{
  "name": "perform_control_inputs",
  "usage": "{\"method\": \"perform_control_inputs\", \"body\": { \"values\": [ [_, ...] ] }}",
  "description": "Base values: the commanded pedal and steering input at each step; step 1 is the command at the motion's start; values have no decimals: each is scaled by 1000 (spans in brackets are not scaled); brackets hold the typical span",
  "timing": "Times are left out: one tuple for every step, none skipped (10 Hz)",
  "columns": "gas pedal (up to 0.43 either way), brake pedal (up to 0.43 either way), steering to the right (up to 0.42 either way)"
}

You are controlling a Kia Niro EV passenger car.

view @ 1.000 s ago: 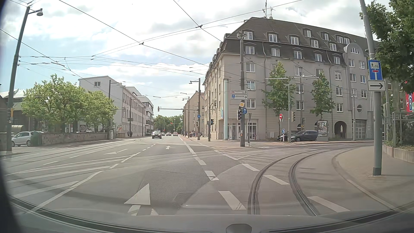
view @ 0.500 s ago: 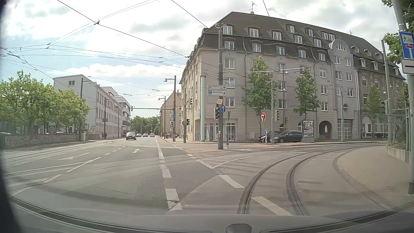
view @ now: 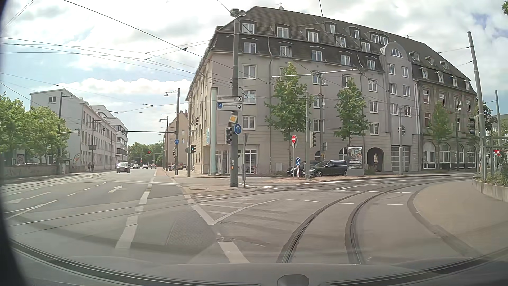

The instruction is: Follow the waypoints while adhering to traffic rules and regulations

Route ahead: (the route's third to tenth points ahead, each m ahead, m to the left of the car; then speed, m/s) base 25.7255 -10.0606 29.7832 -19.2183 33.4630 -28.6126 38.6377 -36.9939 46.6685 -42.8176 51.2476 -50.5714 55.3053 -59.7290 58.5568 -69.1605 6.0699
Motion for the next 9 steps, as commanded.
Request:
{"method": "perform_control_inputs", "body": {
  "values": [
    [110,30,162],
    [110,30,162],
    [110,30,162],
    [110,30,162],
    [110,30,163],
    [98,30,164],
    [87,30,164],
    [67,30,165],
    [39,30,164]
  ]
}}
